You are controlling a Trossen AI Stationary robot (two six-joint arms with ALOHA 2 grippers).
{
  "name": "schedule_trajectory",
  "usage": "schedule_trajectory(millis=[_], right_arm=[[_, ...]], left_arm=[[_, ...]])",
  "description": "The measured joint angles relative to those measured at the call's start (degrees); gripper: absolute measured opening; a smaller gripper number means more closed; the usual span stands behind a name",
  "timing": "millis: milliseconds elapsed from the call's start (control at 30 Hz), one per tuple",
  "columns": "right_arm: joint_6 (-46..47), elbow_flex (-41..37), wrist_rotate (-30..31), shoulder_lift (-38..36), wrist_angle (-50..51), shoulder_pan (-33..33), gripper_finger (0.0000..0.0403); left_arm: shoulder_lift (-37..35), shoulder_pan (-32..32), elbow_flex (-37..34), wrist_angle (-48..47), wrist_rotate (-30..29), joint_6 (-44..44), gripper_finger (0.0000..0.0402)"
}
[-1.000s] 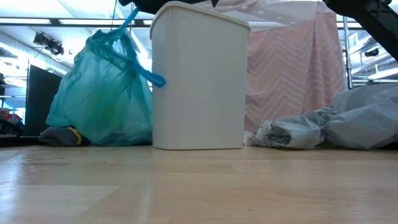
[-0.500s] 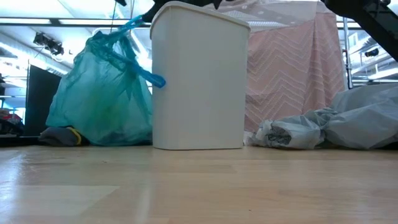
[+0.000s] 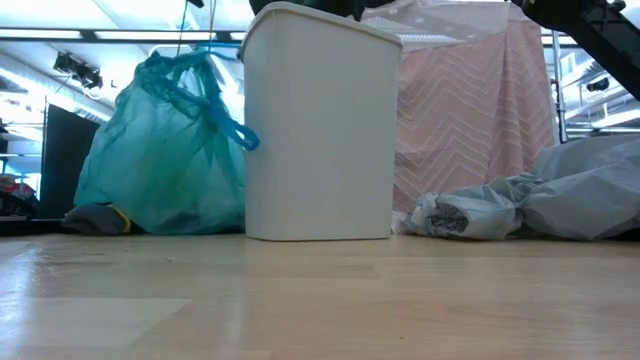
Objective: Place trash/remove bag and relplace
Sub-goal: Remove the trash bag from the trash bin, then insert the gray trash bag into the trash bin
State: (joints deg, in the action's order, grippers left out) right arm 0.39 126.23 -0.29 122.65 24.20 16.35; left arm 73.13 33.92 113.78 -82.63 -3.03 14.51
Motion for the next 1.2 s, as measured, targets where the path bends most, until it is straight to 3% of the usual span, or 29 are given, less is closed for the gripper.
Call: schedule_trajectory(millis=[167, 333, 500, 633, 733, 1100, 1200], right_arm=[[-1.77, 0.09, 4.84, -0.57, 5.74, 1.46, 0.021], [-2.13, -0.04, 5.03, -2.96, 5.53, 2.49, 0.0243], [-4.08, 0.09, 5.79, -7.0, 9.13, 2.66, 0.0247], [-10.22, -0.02, 15.49, -9.84, 20.1, 3.41, 0.024], [-11.44, 0.09, 19.31, -12.65, 28.89, 5.43, 0.0234], [-0.95, -0.04, 16.54, -16.63, 65.56, 11.66, 0.0228], [-0.64, -2.99, 12.14, -16.71, 65.28, 12.07, 0.0228]], left_arm=[[0.3, 0.01, -0.02, 0.0, 0.07, 0.1, 0.0275], [0.43, 0.17, -0.02, 0.0, -0.17, 0.31, 0.0275], [0.36, 0.17, -0.02, 0.0, -0.2, 1.06, 0.0275], [0.36, 0.17, -0.02, 0.0, -0.18, 1.37, 0.0275], [0.38, 0.17, -0.02, 0.0, -0.2, 1.68, 0.0275], [0.38, 0.17, -0.02, -0.02, -0.18, 1.74, 0.0275], [0.38, 0.17, -0.02, -0.05, -0.2, 1.74, 0.0275]])
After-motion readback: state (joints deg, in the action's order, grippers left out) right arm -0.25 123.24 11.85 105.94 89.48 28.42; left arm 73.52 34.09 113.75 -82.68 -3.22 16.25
